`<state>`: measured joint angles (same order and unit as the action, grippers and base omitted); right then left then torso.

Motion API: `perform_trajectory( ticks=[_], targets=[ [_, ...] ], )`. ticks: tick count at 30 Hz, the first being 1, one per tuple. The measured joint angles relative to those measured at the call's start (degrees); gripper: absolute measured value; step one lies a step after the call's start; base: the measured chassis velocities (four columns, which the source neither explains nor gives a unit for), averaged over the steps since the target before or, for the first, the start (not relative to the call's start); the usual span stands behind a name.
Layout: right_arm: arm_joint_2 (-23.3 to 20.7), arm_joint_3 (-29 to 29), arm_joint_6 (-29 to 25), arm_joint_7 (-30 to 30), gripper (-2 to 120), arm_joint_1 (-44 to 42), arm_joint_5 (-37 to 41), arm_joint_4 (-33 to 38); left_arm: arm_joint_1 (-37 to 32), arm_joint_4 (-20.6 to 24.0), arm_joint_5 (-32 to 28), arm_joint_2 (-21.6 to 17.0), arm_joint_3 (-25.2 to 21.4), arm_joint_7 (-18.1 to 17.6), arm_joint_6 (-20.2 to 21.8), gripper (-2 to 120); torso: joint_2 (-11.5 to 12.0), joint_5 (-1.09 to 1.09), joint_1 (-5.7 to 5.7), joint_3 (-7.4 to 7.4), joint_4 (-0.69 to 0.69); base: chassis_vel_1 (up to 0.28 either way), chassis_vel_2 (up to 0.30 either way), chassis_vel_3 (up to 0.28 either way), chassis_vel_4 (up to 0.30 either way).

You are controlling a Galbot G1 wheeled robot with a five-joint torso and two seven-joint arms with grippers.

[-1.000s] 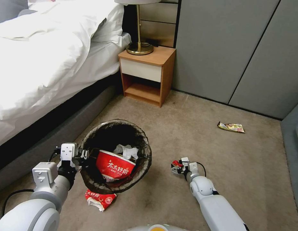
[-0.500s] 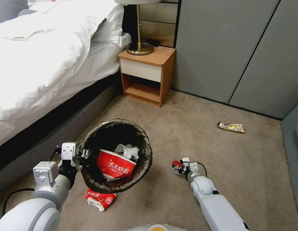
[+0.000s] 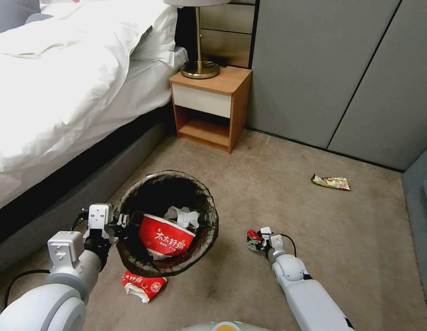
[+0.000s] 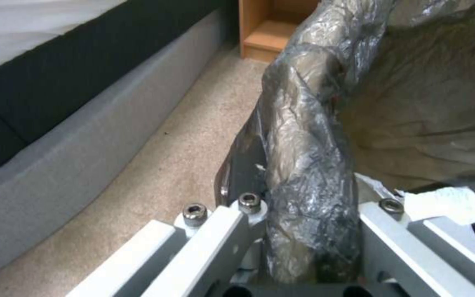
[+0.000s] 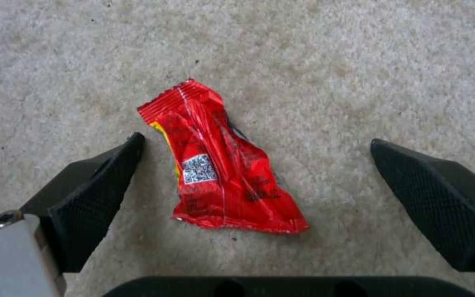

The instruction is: Pick up the trash bin, then pick up the garbage from the floor and place it into the trash bin.

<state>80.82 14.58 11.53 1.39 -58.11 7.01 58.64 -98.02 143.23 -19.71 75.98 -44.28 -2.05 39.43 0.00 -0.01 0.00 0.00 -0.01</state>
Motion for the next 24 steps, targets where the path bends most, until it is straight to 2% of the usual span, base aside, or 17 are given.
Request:
perform_trajectory(
  ticks=[6,9,10,12,13,17,19,23,24],
  targets=[
    [0.13,0.01,-0.72,0.03,96,0.02,0.05,-0.21,-0.01,0.0,0.01,-0.08,-0.04,0.03,-0.04,1,0.0,0.01,0.0,0.0,0.01,0.0,0.0,0.0,0.0],
    [0.2,0.02,-1.04,0.15,85,-0.09,0.14,-0.08,-0.01,0.0,0.01,-0.14,-0.05,0.05,-0.05,1,0.0,0.01,0.0,0.0,0.01,0.0,0.0,0.0,0.0],
    [0.2,0.02,-1.04,0.15,85,-0.09,0.14,-0.08,-0.01,0.0,0.01,-0.14,-0.05,0.05,-0.05,1,0.0,0.01,0.0,0.0,0.01,0.0,0.0,0.0,0.0],
    [0.23,0.0,-1.15,0.2,74,-0.34,0.2,0.33,-0.02,0.0,0.01,-0.15,-0.03,0.07,-0.06,1,0.0,0.02,0.0,0.0,0.02,0.0,0.0,0.0,0.0],
    [0.23,0.0,-1.15,0.2,74,-0.34,0.2,0.33,-0.02,0.0,0.01,-0.15,-0.03,0.07,-0.06,1,0.0,0.02,0.0,0.0,0.02,0.0,0.0,0.0,0.0],
    [0.28,0.04,-1.26,0.22,55,-0.43,0.29,0.52,-0.01,0.0,0.08,-0.16,-0.02,0.18,-0.1,1,0.0,0.02,0.0,0.0,0.02,0.0,0.0,0.0,0.0],
    [0.3,0.04,-1.27,0.22,52,-0.42,0.31,0.52,0.0,0.0,0.1,-0.16,-0.02,0.21,-0.12,1,0.0,0.02,0.0,0.0,0.02,0.0,0.0,0.0,0.0],
    [0.37,0.15,-1.39,0.21,33,-0.35,0.33,0.23,0.08,0.0,0.15,-0.27,0.0,0.29,-0.16,1,0.0,0.02,0.0,0.0,0.02,0.0,0.0,0.0,0.0],
    [0.37,0.15,-1.39,0.21,33,-0.35,0.33,0.23,0.08,0.0,0.15,-0.27,0.0,0.29,-0.16,1,0.0,0.02,0.0,0.0,0.02,0.0,0.0,0.0,0.0]
  ],
)
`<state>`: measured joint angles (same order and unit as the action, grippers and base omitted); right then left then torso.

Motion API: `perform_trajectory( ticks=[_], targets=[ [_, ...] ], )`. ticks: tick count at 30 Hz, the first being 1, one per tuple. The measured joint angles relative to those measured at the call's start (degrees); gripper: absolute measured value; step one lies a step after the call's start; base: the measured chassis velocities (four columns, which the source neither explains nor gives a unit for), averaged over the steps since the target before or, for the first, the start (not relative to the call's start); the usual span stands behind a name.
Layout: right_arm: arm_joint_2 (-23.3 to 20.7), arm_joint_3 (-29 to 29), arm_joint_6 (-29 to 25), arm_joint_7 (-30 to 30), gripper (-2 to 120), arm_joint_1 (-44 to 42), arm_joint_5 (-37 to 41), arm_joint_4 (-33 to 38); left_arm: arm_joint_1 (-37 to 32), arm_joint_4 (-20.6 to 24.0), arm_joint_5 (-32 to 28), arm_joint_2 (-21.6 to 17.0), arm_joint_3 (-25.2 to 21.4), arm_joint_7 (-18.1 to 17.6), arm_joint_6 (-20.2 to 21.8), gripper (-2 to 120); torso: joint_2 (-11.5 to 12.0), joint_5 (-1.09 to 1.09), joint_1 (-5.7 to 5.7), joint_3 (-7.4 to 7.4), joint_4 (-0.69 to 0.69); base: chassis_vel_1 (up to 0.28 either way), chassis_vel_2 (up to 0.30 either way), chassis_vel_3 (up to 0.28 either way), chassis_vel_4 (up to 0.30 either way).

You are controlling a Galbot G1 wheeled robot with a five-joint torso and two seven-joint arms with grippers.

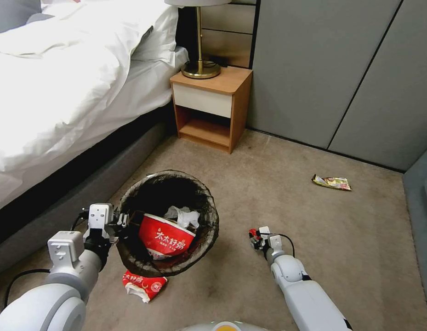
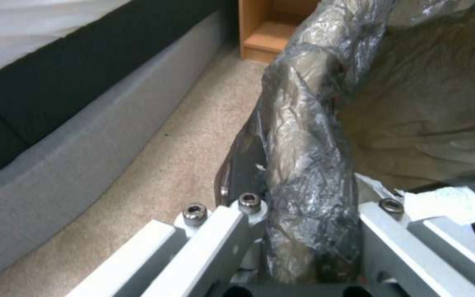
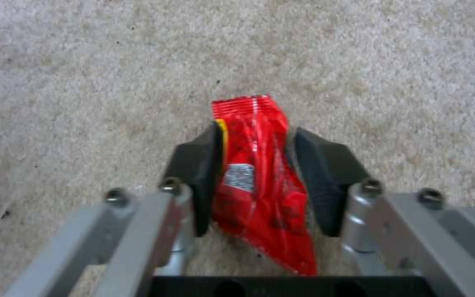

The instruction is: Pick up the trash bin, then pick up the garbage from the floor and place it into the trash bin.

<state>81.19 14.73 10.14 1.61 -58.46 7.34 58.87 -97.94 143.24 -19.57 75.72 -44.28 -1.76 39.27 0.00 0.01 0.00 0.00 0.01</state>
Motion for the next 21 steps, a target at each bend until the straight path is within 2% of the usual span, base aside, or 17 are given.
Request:
perform_trajectory(
  ticks=[2,4,7,10,17,20,21],
  targets=[
    [0.12,0.12,-0.34,-0.02,24,0.03,-0.05,-0.36,0.06,0.0,0.02,-0.06,0.0,0.01,-0.02,1,0.0,-0.01,0.0,0.0,-0.01,0.0,0.0,0.0,0.0],
    [0.13,0.17,-0.4,-0.02,21,0.03,-0.05,-0.42,0.09,0.0,0.02,-0.07,0.01,0.01,-0.02,1,0.0,-0.02,0.0,0.0,-0.01,0.0,0.0,0.0,0.0],
    [0.24,0.23,-0.58,-0.1,4,0.06,-0.08,-0.63,0.19,0.0,0.03,-0.17,0.04,0.04,-0.05,1,0.0,-0.02,0.0,0.0,-0.02,0.0,0.0,0.0,0.0],
    [0.3,0.26,-0.62,-0.16,0,0.12,-0.08,-0.74,0.3,0.0,0.03,-0.28,0.06,0.04,-0.08,1,0.0,-0.02,0.0,0.0,-0.02,0.0,0.0,0.0,0.0],
    [0.19,0.69,-0.86,-0.64,0,-0.12,-0.04,0.5,0.51,0.0,0.0,-0.47,0.19,0.06,-0.09,1,0.0,0.0,0.01,0.01,-0.02,0.0,0.0,0.0,0.0],
    [-0.66,0.94,-0.87,-1.05,0,-0.64,0.46,3.66,0.51,0.0,-0.12,-0.71,0.16,0.06,-0.09,1,0.0,-0.01,0.01,0.01,-0.02,0.0,0.0,0.0,0.0],
    [-1.59,1.02,-0.82,-1.28,0,-1.05,0.84,6.98,0.49,0.0,-0.28,-0.92,0.12,0.07,-0.09,1,0.0,0.0,0.01,0.01,-0.02,0.0,0.0,0.0,0.0]
  ],
)
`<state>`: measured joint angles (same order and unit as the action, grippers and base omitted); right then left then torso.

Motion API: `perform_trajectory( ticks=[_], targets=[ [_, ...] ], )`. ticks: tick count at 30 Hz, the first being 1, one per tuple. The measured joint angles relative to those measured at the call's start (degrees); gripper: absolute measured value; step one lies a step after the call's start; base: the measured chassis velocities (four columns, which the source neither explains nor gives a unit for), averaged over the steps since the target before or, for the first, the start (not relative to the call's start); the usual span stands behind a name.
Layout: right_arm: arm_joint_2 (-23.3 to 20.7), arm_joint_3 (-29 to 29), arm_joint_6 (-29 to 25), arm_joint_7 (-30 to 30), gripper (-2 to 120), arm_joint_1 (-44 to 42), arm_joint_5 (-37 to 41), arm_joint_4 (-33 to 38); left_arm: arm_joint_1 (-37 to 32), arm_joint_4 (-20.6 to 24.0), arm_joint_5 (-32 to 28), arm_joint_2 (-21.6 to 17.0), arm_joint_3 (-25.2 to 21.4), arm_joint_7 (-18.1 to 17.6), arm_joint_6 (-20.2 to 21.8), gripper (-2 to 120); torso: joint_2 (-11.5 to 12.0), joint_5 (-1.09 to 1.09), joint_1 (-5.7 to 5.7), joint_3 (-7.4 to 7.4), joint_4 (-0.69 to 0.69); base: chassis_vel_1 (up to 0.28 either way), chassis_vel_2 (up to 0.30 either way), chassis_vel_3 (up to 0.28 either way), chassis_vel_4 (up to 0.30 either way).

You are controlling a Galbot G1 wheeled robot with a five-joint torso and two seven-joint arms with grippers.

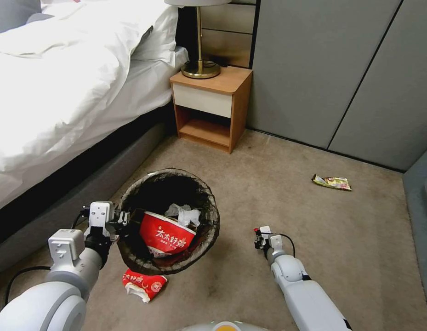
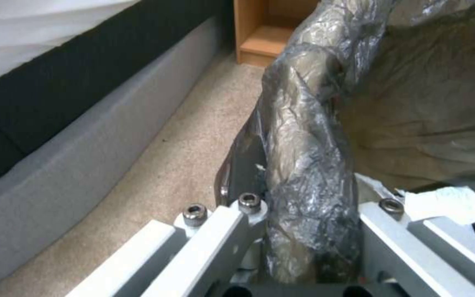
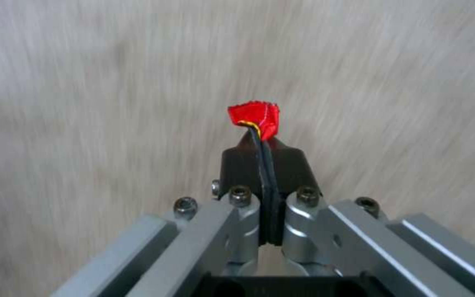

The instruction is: Pick up the trash bin, then pick up the garbage from the floor and place it into the trash bin.

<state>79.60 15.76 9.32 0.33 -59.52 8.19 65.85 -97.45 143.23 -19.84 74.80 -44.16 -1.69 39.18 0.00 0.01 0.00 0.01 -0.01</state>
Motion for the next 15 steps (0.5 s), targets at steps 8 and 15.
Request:
perform_trajectory(
  ticks=[8,15],
  targets=[
    [-6.26,-0.28,3.83,-0.2,0,-1.84,5.93,20.92,-0.32,0.0,-0.2,-0.42,-0.02,0.0,0.07,1,0.0,0.0,0.0,0.0,0.01,0.0,0.0,0.0,0.0],
    [-10.9,-1.8,5.18,-0.44,0,-2.27,8.69,35.71,-0.35,0.0,-0.19,-0.56,0.12,-0.01,0.11,1,0.0,-0.01,0.0,-0.01,0.01,0.0,0.0,0.0,0.0]
  ],
)
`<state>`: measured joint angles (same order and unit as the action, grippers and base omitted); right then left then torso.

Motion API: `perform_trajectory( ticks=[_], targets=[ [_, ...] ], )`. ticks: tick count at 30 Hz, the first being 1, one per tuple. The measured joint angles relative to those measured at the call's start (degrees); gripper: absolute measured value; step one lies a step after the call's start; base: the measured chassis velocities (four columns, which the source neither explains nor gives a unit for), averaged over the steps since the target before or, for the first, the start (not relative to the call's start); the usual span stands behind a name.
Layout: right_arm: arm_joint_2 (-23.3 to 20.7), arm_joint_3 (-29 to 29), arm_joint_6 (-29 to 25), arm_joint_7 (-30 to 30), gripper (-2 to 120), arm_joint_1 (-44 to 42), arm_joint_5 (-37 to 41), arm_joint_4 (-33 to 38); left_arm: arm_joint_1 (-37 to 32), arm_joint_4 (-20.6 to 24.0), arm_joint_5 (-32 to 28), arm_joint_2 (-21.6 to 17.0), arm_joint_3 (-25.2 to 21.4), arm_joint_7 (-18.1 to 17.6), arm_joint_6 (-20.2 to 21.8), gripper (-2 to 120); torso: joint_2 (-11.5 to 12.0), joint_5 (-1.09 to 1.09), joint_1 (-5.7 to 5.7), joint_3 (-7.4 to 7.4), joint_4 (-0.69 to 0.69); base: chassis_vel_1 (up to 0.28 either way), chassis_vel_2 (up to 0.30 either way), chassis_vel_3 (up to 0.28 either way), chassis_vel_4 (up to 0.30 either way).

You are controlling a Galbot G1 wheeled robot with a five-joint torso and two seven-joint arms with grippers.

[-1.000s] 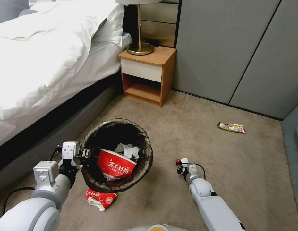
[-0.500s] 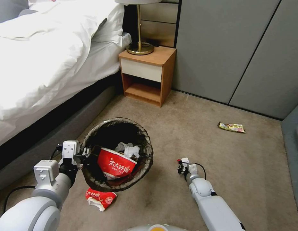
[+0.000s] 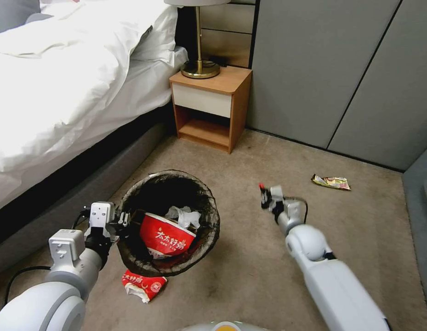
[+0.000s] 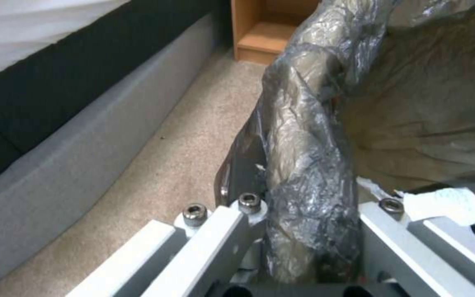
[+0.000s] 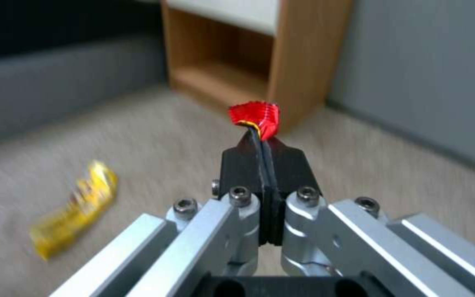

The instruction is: Pick up the trash bin, then pick up the garbage from the floor and place it into the trash bin.

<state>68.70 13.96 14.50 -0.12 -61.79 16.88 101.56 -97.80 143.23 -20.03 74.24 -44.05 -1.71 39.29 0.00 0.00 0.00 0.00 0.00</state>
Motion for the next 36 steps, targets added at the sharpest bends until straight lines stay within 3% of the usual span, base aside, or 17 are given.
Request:
perform_trajectory(
  ticks=[3,13,31,36],
  targets=[
    [-2.19,-1.56,2.1,0.72,0,-0.72,3.73,8.3,-0.12,0.0,0.03,-0.05,0.03,-0.06,0.05,1,0.0,0.0,0.0,0.0,-0.01,0.0,0.0,0.0,0.0],
    [-7.2,-7.21,6.39,3.22,0,-0.45,11.75,23.67,0.08,0.0,0.19,-0.54,0.2,-0.18,0.13,1,0.0,0.0,0.0,0.0,0.0,0.0,0.0,0.0,0.0],
    [-7.3,-23.67,8.17,4.18,0,4.84,13.4,25.71,0.45,0.0,1.26,-0.31,1.06,-0.29,0.2,1,0.0,0.0,0.0,0.0,0.0,0.0,0.0,0.0,0.0],
    [-7.59,-25.86,8.37,3.19,0,4.78,12.67,25.56,0.44,0.0,1.37,-0.16,1.14,-0.3,0.21,1,0.0,0.0,0.0,0.0,0.0,0.0,0.0,0.0,0.0]
  ],
)
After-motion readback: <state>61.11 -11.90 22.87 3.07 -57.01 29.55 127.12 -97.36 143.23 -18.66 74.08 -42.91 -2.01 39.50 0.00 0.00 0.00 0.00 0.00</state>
